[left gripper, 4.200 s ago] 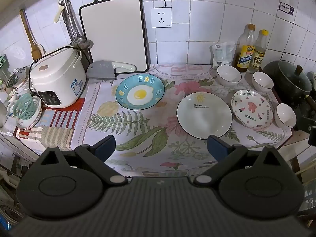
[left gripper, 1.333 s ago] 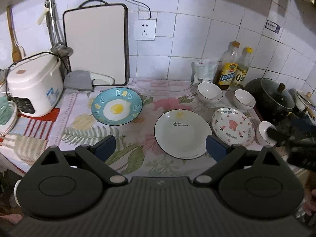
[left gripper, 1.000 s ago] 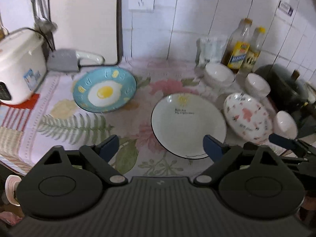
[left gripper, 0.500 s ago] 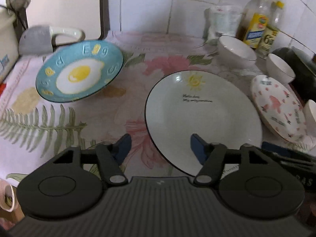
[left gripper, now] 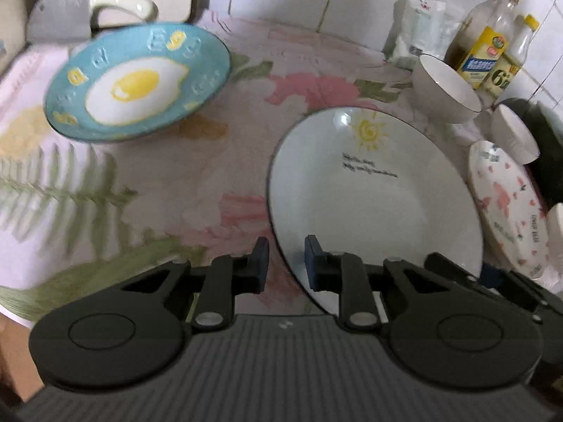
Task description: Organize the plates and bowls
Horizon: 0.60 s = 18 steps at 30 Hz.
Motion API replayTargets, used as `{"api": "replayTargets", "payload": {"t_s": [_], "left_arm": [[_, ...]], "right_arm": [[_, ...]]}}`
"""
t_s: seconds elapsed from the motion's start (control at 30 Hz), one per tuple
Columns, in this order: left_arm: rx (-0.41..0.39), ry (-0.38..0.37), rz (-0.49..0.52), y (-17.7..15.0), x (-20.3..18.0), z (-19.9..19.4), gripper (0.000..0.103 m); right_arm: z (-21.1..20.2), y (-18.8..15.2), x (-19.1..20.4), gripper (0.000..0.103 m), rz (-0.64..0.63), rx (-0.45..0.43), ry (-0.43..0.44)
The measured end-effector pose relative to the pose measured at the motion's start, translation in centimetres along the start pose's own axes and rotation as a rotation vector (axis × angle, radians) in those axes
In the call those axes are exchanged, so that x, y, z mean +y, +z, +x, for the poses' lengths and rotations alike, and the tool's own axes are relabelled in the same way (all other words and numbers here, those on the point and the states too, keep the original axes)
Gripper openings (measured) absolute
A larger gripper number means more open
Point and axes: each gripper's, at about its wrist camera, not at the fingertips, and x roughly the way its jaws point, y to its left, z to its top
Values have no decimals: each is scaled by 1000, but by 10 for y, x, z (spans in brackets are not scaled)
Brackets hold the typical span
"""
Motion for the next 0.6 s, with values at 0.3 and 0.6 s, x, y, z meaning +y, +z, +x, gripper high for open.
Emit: {"api": "replayTargets", "payload": {"t_s": [0.3, 0.6], "left_arm": [[-17, 52, 112, -7, -24, 1, 25], [-91, 111, 206, -7, -36, -14, 25]], "right_arm": [[-3, 3, 0, 41, -93, 23, 9], [-8, 15, 6, 36, -132, -23, -12]]}}
